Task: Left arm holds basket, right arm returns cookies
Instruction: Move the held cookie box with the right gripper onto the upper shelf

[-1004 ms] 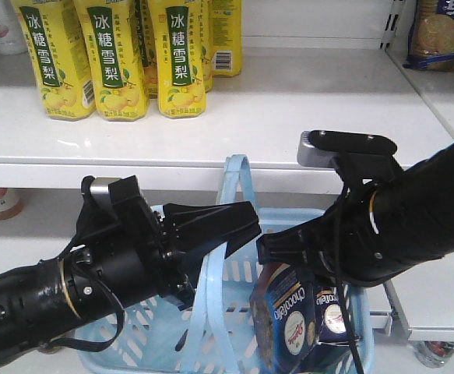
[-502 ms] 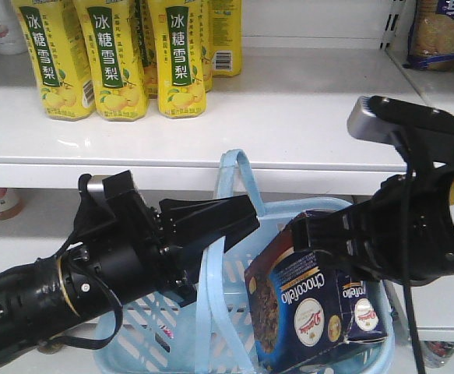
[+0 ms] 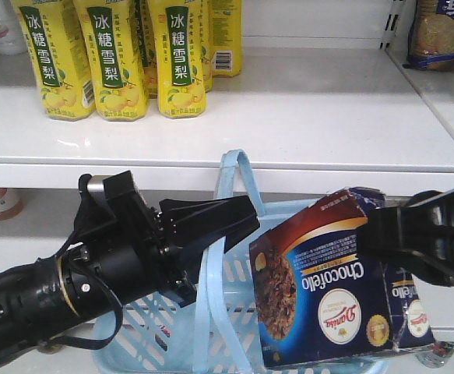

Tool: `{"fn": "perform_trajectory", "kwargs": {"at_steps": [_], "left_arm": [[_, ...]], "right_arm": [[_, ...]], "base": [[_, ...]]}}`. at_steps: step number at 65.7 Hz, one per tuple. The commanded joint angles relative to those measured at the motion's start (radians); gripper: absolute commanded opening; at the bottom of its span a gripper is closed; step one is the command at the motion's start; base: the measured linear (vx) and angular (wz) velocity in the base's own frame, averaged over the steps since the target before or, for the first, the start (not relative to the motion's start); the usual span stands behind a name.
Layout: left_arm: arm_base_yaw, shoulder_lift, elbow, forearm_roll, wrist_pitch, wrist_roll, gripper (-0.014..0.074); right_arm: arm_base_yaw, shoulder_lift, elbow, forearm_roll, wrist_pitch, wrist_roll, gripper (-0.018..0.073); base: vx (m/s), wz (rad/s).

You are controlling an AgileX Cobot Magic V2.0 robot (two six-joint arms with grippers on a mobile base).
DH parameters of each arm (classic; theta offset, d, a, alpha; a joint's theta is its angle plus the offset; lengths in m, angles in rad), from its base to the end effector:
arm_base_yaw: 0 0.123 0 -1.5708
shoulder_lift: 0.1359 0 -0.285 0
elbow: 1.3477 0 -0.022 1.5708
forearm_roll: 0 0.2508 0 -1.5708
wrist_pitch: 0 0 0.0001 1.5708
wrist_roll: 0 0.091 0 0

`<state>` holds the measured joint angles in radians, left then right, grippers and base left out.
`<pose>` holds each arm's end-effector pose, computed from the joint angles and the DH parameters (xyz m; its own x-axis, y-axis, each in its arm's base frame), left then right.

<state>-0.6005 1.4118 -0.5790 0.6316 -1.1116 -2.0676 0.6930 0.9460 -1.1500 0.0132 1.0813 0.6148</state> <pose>0.1930 -0.1906 0.2749 -0.9255 -0.3773 0.0338 0.0568 -0.2263 -0.9724 0.1255 0.1056 0.4030 -0.8199 0.0755 -0.5676 -0.2067 0.8855 0.4162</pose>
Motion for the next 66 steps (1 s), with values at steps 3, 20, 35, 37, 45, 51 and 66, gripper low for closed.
{"fn": "perform_trajectory", "kwargs": {"at_steps": [3, 20, 35, 37, 45, 51, 66], "left_arm": [[0.012, -0.032, -0.039, -0.127, -0.044, 0.033, 0.0], [0.012, -0.032, -0.039, -0.127, -0.044, 0.033, 0.0], [0.012, -0.032, -0.039, -0.127, -0.044, 0.033, 0.0], [0.012, -0.032, -0.039, -0.127, -0.044, 0.033, 0.0], [0.012, -0.032, -0.039, -0.127, -0.044, 0.033, 0.0], [0.012, -0.032, -0.039, -0.127, -0.044, 0.033, 0.0], [0.012, -0.032, -0.039, -0.127, -0.044, 0.033, 0.0]], "right_arm": [[-0.004, -0.052, -0.031, -0.013, -0.066, -0.006, -0.0011], [-0.004, -0.14, -0.031, -0.067, -0.167, -0.006, -0.0007], [-0.004, -0.193, -0.031, -0.194, -0.272, -0.005, -0.0006], [-0.005, -0.195, -0.031, -0.213, -0.291, -0.005, -0.0006], [-0.005, -0.199, -0.031, -0.289, -0.375, -0.005, -0.0006], [-0.005, -0.195, -0.027, -0.373, -0.416, -0.005, -0.0006], [-0.005, -0.148, -0.027, -0.613, -0.446, 0.02, -0.0006]], "base": [[0.0, 0.0], [0.0, 0.0], [0.0, 0.0], [0.0, 0.0], [0.0, 0.0], [0.0, 0.0], [0.0, 0.0]]}}
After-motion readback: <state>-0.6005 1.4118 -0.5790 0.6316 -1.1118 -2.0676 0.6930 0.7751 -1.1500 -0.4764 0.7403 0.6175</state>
